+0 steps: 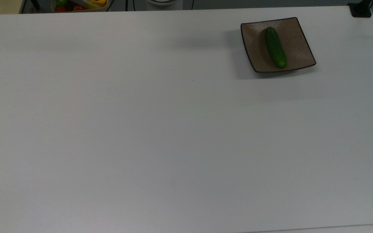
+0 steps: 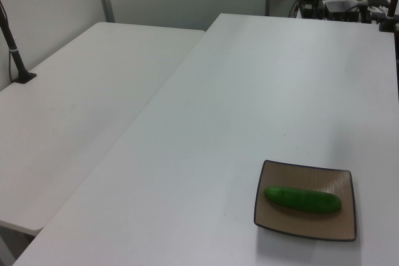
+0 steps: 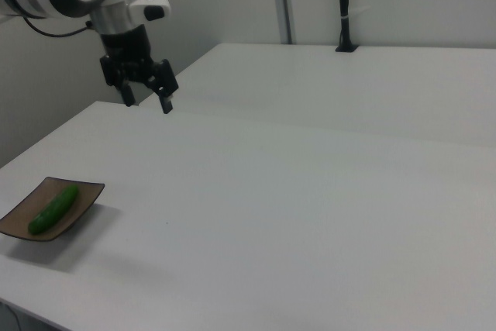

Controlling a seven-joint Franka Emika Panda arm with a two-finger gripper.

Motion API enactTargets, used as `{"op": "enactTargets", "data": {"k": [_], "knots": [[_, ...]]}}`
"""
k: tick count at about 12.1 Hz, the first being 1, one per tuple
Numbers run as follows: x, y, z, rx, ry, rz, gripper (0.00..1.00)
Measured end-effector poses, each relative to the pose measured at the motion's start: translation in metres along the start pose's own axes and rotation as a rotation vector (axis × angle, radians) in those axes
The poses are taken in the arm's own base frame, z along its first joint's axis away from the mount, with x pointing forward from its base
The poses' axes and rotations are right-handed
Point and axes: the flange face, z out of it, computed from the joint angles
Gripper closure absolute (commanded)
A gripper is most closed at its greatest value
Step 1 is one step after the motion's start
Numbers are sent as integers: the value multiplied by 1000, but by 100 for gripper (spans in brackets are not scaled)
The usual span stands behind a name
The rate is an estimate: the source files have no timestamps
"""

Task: Cucumber placed on a ceramic plate

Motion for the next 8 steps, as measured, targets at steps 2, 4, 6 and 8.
{"op": "enactTargets", "data": {"k": [2, 4, 6, 8], "knots": [[10, 15, 10, -4, 22, -76, 0], [15, 24, 16, -1, 20, -106, 0], [16, 23, 18, 4, 15, -110, 0], [17, 21, 20, 4, 13, -113, 0]]}}
